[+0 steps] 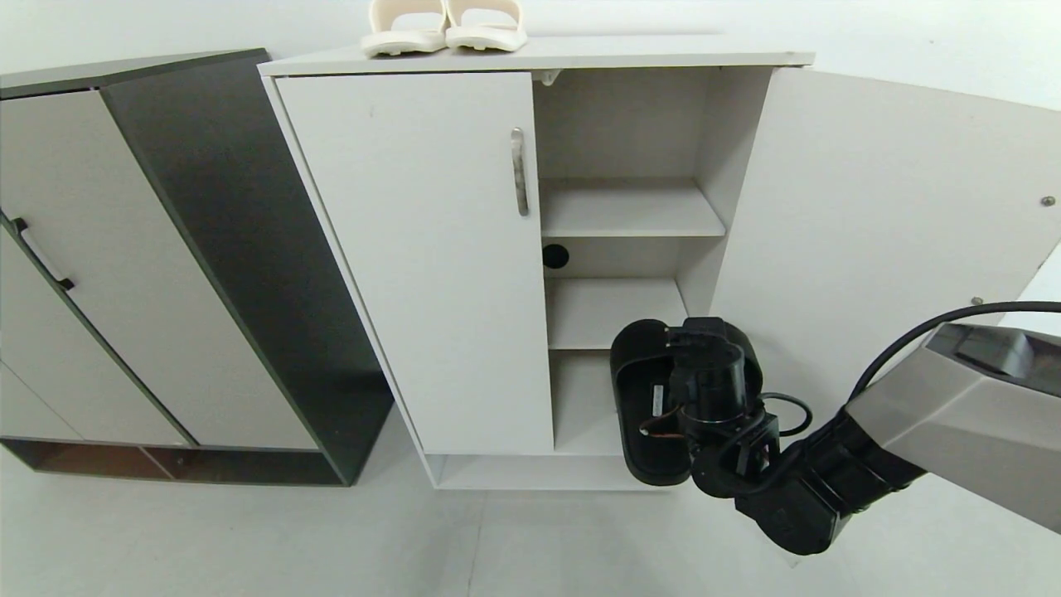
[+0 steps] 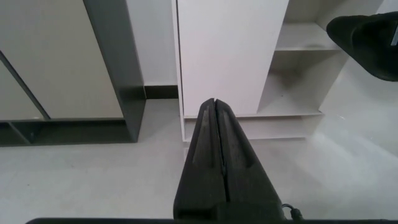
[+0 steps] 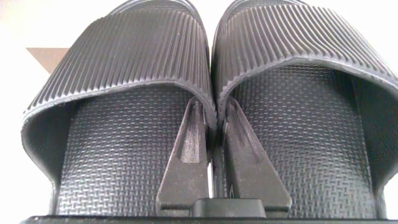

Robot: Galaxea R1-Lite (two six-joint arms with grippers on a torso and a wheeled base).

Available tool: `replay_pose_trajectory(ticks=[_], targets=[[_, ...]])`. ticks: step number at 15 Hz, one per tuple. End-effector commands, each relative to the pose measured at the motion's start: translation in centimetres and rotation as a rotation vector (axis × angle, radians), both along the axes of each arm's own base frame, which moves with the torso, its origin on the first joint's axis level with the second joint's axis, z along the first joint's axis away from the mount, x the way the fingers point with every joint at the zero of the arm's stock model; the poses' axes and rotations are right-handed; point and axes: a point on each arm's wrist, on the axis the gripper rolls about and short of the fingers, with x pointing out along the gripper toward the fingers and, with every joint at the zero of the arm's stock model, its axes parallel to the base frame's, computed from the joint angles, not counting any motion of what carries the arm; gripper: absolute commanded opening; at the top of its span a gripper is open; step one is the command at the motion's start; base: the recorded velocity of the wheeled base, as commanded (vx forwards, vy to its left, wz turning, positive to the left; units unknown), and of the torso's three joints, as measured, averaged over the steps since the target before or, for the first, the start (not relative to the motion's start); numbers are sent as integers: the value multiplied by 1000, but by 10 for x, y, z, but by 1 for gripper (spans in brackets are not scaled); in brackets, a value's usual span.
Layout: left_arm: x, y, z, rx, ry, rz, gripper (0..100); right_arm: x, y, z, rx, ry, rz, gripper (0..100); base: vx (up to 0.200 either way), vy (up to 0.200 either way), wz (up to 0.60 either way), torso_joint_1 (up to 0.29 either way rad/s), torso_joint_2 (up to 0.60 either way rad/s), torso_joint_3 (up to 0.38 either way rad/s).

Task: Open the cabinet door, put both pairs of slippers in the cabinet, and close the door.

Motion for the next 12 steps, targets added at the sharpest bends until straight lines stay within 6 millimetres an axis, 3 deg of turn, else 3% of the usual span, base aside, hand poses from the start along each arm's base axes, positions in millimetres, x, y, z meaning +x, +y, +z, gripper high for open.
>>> replay_pose_trajectory(ticks=[1, 5, 6, 12], targets=[[0, 0, 0, -1, 2, 0, 0, 0, 0, 0, -1, 0, 1, 0, 0, 0, 0, 0, 0, 0], [0, 0, 0, 2, 2, 0, 0, -1, 1, 0, -2, 1, 3, 0, 0, 0, 0, 0, 0, 0], [0, 0, 0, 1, 2, 0, 0, -1, 1, 0, -1, -1, 3, 0, 0, -200, 0, -2, 12, 2], [0, 0, 0, 5, 3, -1, 0, -25, 28, -2, 26, -34, 135, 0, 0, 0, 0, 0, 0, 0]])
